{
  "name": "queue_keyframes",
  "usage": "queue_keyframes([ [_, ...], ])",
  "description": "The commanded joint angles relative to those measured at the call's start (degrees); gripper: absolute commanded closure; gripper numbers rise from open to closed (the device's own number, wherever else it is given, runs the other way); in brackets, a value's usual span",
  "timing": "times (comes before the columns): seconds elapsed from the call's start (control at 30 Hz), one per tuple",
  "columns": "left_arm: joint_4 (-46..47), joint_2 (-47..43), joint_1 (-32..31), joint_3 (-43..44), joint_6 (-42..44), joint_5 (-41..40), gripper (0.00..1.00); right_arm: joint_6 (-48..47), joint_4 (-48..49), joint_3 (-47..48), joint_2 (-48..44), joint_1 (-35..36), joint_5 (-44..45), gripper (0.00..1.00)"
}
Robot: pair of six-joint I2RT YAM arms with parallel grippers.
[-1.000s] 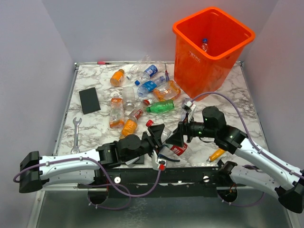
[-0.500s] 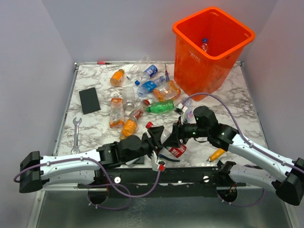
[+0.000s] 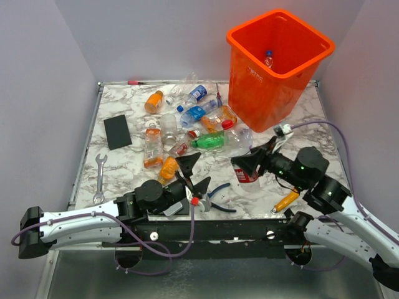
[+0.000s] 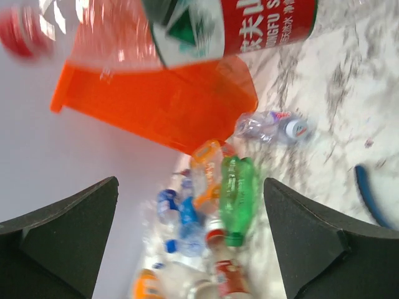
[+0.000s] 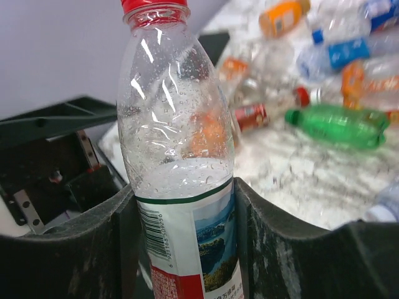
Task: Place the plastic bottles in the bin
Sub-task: Place the plastic bottle in the trash bin.
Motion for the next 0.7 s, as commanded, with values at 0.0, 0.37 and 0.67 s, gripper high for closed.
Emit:
queue_keyframes([
  [0.0, 7.38, -3.54, 0.11, 1.09, -30.23, -10.86, 0.01, 1.86, 10.56, 0.53, -2.98, 0.28, 9.19, 0.64],
  [0.37, 10.92, 5.33, 7.77, 13.95, -79.60, 12.40, 0.01, 8.51, 38.47, -3.98, 2.40, 0.28, 7.29, 0.63],
  [0.67, 27.13, 13.99, 18.69, 13.43, -97.52, 35.06, 0.01, 12.05, 42.69, -5.02, 3.41, 0.32, 4.69, 0.63],
])
